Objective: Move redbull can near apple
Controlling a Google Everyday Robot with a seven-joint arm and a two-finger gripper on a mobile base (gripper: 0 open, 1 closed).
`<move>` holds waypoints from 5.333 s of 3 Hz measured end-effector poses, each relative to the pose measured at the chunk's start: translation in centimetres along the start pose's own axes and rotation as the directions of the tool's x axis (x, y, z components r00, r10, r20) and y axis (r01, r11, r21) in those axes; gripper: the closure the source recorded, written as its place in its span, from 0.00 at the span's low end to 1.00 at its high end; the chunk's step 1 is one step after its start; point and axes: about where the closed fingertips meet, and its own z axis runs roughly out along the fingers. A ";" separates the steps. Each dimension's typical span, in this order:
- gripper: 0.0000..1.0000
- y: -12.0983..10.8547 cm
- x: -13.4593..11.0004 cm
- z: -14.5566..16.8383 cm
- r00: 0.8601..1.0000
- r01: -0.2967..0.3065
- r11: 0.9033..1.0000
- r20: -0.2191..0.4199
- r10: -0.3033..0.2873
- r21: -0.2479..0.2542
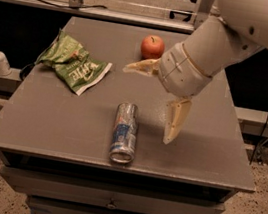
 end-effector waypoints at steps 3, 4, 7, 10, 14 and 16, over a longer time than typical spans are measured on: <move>0.00 0.7 -3.1 5.1 0.905 0.421 0.896 -0.009 -0.426 -0.145; 0.16 1.1 -3.5 6.1 0.862 0.492 0.852 -0.039 -0.506 -0.178; 0.87 2.0 -1.3 7.0 0.863 0.462 0.849 -0.087 -0.497 -0.257; 1.00 -5.1 3.0 -2.1 0.854 0.386 0.906 -0.303 -0.423 -0.177; 1.00 -11.1 9.3 -6.6 0.766 0.511 0.847 -0.369 -0.526 -0.145; 1.00 -14.2 15.6 -7.7 0.731 0.612 0.790 -0.358 -0.581 -0.033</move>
Offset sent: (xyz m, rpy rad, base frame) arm -0.0308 0.0549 -0.0459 -0.1324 -0.1395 0.4991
